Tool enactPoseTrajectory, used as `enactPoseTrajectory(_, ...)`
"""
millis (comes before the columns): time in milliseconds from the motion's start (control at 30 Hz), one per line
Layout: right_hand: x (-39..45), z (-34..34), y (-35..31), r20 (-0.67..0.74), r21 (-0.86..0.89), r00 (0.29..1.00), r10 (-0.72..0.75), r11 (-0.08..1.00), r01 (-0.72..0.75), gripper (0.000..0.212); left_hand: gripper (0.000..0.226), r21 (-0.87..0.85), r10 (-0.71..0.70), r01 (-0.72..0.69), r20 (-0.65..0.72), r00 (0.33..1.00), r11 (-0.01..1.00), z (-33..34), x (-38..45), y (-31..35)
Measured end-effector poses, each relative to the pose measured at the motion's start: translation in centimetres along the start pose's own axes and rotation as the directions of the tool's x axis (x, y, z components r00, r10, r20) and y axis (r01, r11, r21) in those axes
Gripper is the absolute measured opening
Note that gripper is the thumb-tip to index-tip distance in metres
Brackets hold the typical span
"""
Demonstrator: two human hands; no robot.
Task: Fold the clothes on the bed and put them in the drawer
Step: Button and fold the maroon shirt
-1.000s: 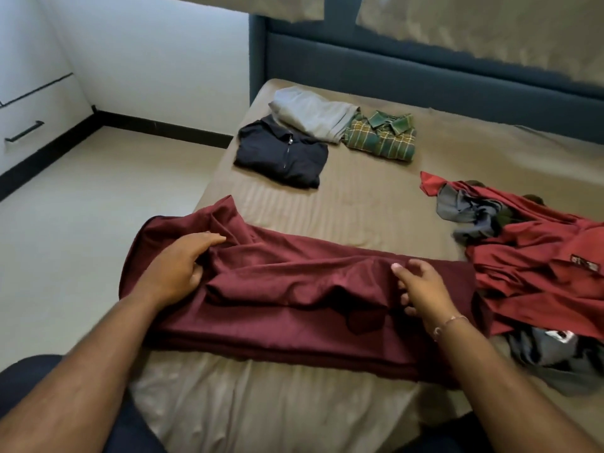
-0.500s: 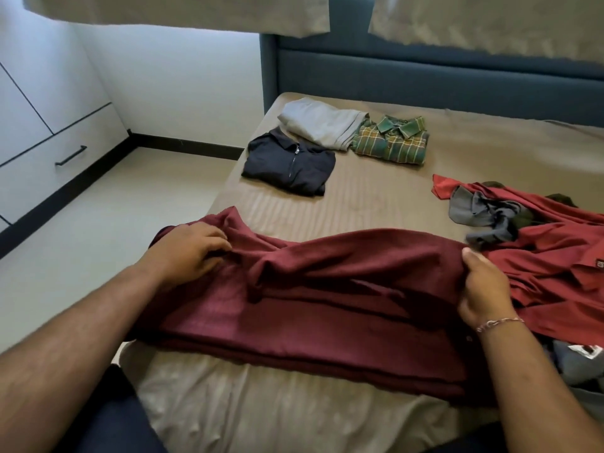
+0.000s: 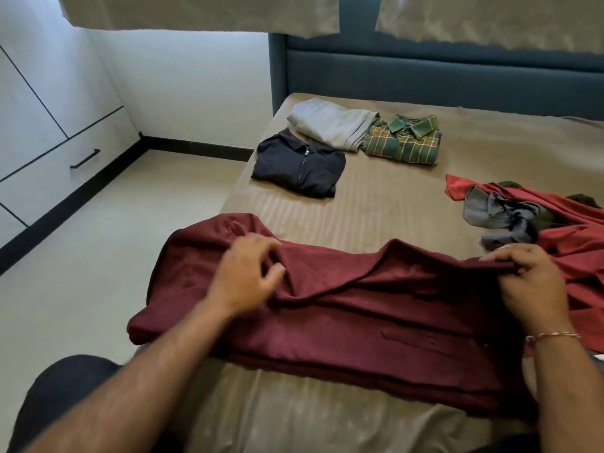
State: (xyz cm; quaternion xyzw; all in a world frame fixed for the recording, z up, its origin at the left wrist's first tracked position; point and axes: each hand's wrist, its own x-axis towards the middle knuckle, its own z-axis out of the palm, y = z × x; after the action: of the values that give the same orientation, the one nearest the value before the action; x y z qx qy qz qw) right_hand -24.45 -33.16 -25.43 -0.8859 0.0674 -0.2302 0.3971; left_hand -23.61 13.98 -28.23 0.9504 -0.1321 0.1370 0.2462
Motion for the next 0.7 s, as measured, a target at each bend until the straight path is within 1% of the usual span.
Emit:
enactPoseTrajectory(33,-0.1,-0.6,-0.8,-0.027,-0.073,0.991,-0.131,0.989,0.129,0.028,0.060,0.002,0.041,-0.042,0.111,0.993,0.999,1.1,-1.2,1.5)
enactPoseTrajectory(67,-0.3,-1.0,-1.6,-0.058,-0.126,0.973,-0.222,0.969,0.213,0.027,0.075,0.051,0.045,-0.058,0.220,0.974,0.997,2.3,-2.2,2.5)
enactPoseTrajectory(100,-0.4,-1.4,-2.4,-0.084,-0.141,0.956,-0.282,0.953,0.268,0.029,0.085,0.110,0.019,-0.052,0.285,0.958,0.993,3.7,-3.0,2.9)
enactPoseTrajectory(133,-0.7,-1.4,-2.6,-0.117,-0.124,0.954,-0.277,0.957,0.263,0.031,0.087,0.161,-0.021,-0.026,0.284,0.959,0.987,4.8,-3.5,2.9)
enactPoseTrajectory(167,-0.9,-1.3,-2.4,-0.148,-0.091,0.954,-0.262,0.964,0.250,0.031,0.082,0.184,-0.055,0.013,0.225,0.973,0.983,5.6,-3.5,2.8)
enactPoseTrajectory(200,-1.1,-1.1,-2.3,-0.168,-0.047,0.958,-0.232,0.973,0.228,0.030,0.072,0.181,-0.085,0.061,0.129,0.988,0.982,6.0,-3.2,2.6)
enactPoseTrajectory(233,-1.2,-1.1,-1.9,-0.210,0.052,0.964,-0.163,0.983,0.177,0.028,0.060,0.159,-0.119,0.111,0.039,0.992,0.981,6.1,-2.7,2.5)
enactPoseTrajectory(267,-1.4,-0.9,-1.7,-0.241,0.192,0.968,-0.065,0.975,0.113,0.024,0.049,0.139,-0.148,0.151,-0.031,0.988,0.979,5.8,-2.1,2.2)
enactPoseTrajectory(300,-1.3,-1.5,-1.0,-0.255,0.338,0.966,0.039,0.940,0.051,0.020,0.039,0.124,-0.170,0.176,-0.058,0.984,0.976,5.5,-1.7,1.9)
enactPoseTrajectory(333,-1.3,-2.1,-0.8,-0.223,0.440,0.968,0.114,0.898,-0.005,0.019,0.033,0.122,-0.179,0.186,-0.065,0.982,0.975,5.2,-1.4,1.6)
enactPoseTrajectory(367,-1.0,-2.7,-0.5,-0.148,0.540,0.975,0.166,0.840,-0.061,0.026,0.032,0.126,-0.182,0.188,-0.062,0.981,0.974,4.9,-1.4,1.3)
enactPoseTrajectory(400,-1.0,-3.1,-0.6,-0.065,0.606,0.975,0.211,0.785,-0.129,0.036,0.036,0.126,-0.176,0.183,-0.064,0.982,0.975,4.6,-1.5,1.0)
enactPoseTrajectory(433,-1.0,-3.1,-0.7,-0.040,0.628,0.966,0.254,0.758,-0.174,0.045,0.041,0.121,-0.159,0.168,-0.081,0.984,0.978,4.4,-1.7,0.7)
enactPoseTrajectory(467,-0.8,-3.0,-0.5,-0.085,0.615,0.948,0.306,0.765,-0.191,0.045,0.045,0.118,-0.138,0.150,-0.107,0.985,0.982,4.2,-2.0,0.2)
enactPoseTrajectory(533,-0.9,-2.7,0.3,-0.167,0.568,0.872,0.459,0.768,-0.296,0.038,0.054,0.158,-0.087,0.110,-0.142,0.986,0.981,4.0,-2.6,-0.9)
enactPoseTrajectory(567,-0.9,-2.5,1.0,-0.140,0.549,0.835,0.532,0.744,-0.381,0.037,0.057,0.193,-0.063,0.087,-0.125,0.990,0.977,3.9,-3.0,-1.4)
enactPoseTrajectory(600,-1.0,-2.4,1.4,-0.107,0.470,0.815,0.570,0.751,-0.464,0.037,0.058,0.234,-0.050,0.068,-0.085,0.995,0.970,3.8,-3.2,-1.8)
enactPoseTrajectory(633,-1.1,-2.6,2.1,-0.082,0.335,0.822,0.564,0.792,-0.510,0.038,0.059,0.265,-0.050,0.059,-0.038,0.998,0.962,3.7,-3.4,-2.2)
enactPoseTrajectory(667,-1.5,-2.5,2.3,-0.065,0.167,0.839,0.540,0.835,-0.524,0.036,0.060,0.279,-0.063,0.060,0.003,0.998,0.958,3.5,-3.6,-2.3)
enactPoseTrajectory(700,-1.7,-2.3,2.6,-0.045,0.020,0.850,0.524,0.851,-0.524,0.033,0.061,0.281,-0.085,0.069,0.043,0.995,0.957,3.3,-3.6,-2.4)
